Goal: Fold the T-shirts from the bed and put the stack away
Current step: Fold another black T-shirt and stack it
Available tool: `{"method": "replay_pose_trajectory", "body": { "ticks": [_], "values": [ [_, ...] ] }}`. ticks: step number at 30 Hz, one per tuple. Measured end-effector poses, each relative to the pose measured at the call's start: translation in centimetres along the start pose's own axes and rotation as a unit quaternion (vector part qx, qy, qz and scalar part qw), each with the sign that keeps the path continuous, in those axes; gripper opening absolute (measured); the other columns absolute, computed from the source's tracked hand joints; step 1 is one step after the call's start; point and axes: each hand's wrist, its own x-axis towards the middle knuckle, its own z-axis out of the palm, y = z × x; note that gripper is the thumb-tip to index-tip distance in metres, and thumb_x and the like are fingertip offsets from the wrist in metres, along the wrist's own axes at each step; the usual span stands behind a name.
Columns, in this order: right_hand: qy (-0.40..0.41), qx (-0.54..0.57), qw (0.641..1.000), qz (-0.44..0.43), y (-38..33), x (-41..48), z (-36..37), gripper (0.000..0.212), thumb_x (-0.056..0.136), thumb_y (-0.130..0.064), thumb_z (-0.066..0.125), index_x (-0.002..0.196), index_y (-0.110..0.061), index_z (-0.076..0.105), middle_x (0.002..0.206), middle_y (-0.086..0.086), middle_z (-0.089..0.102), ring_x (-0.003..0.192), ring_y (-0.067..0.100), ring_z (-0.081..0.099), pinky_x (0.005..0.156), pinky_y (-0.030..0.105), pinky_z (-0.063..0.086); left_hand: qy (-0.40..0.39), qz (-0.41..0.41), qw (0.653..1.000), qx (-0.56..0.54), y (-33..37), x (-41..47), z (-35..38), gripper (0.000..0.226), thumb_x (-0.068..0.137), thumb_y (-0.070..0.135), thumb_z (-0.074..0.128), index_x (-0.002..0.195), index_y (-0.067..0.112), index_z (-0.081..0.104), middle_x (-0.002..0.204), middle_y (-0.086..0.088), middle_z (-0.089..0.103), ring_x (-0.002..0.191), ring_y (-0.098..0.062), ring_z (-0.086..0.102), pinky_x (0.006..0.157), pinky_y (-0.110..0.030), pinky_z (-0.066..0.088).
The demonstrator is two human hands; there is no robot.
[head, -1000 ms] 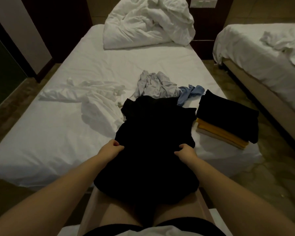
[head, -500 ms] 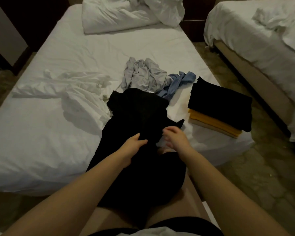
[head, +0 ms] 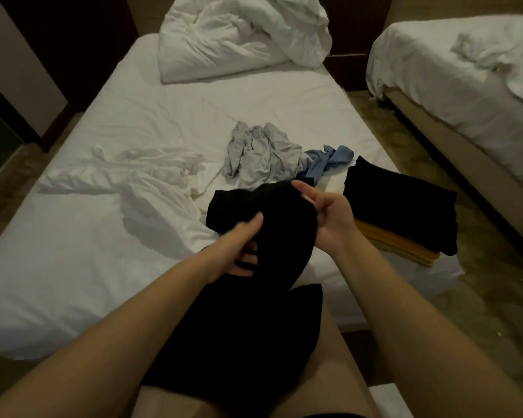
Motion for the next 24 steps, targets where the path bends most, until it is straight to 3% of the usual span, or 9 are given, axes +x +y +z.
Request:
{"method": "replay_pose_trajectory", "body": {
  "ticks": [2,4,7,10,12,14,17,21,24],
  "values": [
    [-0.072,-0.094,0.993,0.006,-0.9,-1.7,2.8,0.037,0.047,-0.002,0.044,0.070,-0.005,0.073,0.054,0.000,0.045,0.053,0.016,0.046,0.061,0.022,0.045,-0.012,0.065,0.992,-0.104,3.1,-1.0,0.2,0.060,0.070,0.069,0.049,0.107,0.022,0.056,0.081,0.000,0.058,0.065,-0.013,0.058,0.055,-0.026,0.050],
    [-0.149,-0.158,0.976,0.018,-0.9,-3.2,5.3,0.034,0.050,-0.002,0.035,0.061,-0.006,0.067,0.049,-0.002,0.040,0.044,0.012,0.037,0.047,0.020,0.035,-0.036,0.092,0.981,-0.167,5.5,-2.5,0.8,0.050,0.075,0.058,0.052,0.092,0.013,0.064,0.071,-0.002,0.066,0.057,-0.013,0.063,0.047,-0.020,0.050],
    [-0.205,-0.194,0.959,-0.004,-0.3,-5.1,7.0,0.028,0.053,-0.003,0.037,0.066,-0.007,0.062,0.051,0.000,0.041,0.044,0.011,0.035,0.045,0.020,0.030,-0.043,0.103,0.966,-0.233,6.1,-4.3,1.9,0.034,0.094,0.032,0.044,0.083,0.003,0.059,0.058,-0.010,0.064,0.046,-0.016,0.061,0.044,-0.017,0.048],
    [-0.103,-0.267,0.955,-0.077,-0.2,-6.4,6.3,0.027,0.066,-0.012,0.045,0.088,-0.011,0.060,0.064,0.005,0.049,0.056,0.014,0.047,0.053,0.021,0.037,-0.065,0.116,0.926,-0.354,5.5,-5.3,2.0,0.035,0.094,0.034,0.045,0.106,0.004,0.059,0.078,-0.015,0.065,0.065,-0.022,0.065,0.069,-0.027,0.053],
    [-0.031,-0.343,0.931,-0.118,0.0,-7.3,5.7,0.034,0.070,-0.025,0.055,0.104,-0.025,0.057,0.081,0.004,0.054,0.071,0.013,0.056,0.063,0.022,0.045,-0.075,0.134,0.900,-0.409,5.2,-6.3,1.8,0.050,0.090,0.039,0.052,0.125,0.003,0.053,0.106,-0.019,0.063,0.087,-0.027,0.065,0.085,-0.034,0.049],
    [-0.017,-0.410,0.898,-0.161,0.6,-8.2,5.8,0.041,0.069,-0.039,0.061,0.109,-0.041,0.050,0.093,-0.005,0.054,0.084,0.007,0.058,0.075,0.023,0.047,-0.054,0.180,0.894,-0.407,4.9,-7.2,2.1,0.056,0.081,0.035,0.065,0.130,0.010,0.052,0.123,-0.016,0.059,0.103,-0.027,0.062,0.091,-0.038,0.049],
    [-0.012,-0.515,0.828,-0.223,1.8,-9.8,7.0,0.045,0.059,-0.056,0.064,0.100,-0.049,0.047,0.110,-0.011,0.051,0.102,0.002,0.053,0.087,0.021,0.045,0.016,0.249,0.882,-0.399,4.1,-8.4,3.3,0.022,0.092,0.024,0.053,0.111,0.016,0.060,0.099,-0.010,0.068,0.088,-0.023,0.066,0.080,-0.035,0.054],
    [-0.006,-0.614,0.734,-0.288,2.7,-10.5,8.5,0.020,0.080,-0.031,0.070,0.090,-0.032,0.053,0.093,-0.015,0.052,0.085,-0.004,0.051,0.074,0.016,0.040,0.038,0.239,0.854,-0.460,3.2,-9.3,3.7,0.044,0.088,0.026,0.054,0.128,0.006,0.051,0.125,-0.023,0.057,0.114,-0.036,0.057,0.093,-0.042,0.050],
    [0.030,-0.589,0.733,-0.339,2.9,-10.8,9.0,0.010,0.090,-0.022,0.058,0.081,-0.018,0.059,0.075,-0.007,0.057,0.069,0.004,0.052,0.062,0.022,0.039,0.040,0.234,0.840,-0.487,3.3,-10.1,3.3,0.057,0.081,0.028,0.059,0.132,0.006,0.049,0.129,-0.021,0.055,0.111,-0.032,0.059,0.083,-0.036,0.055]
  ]
}}
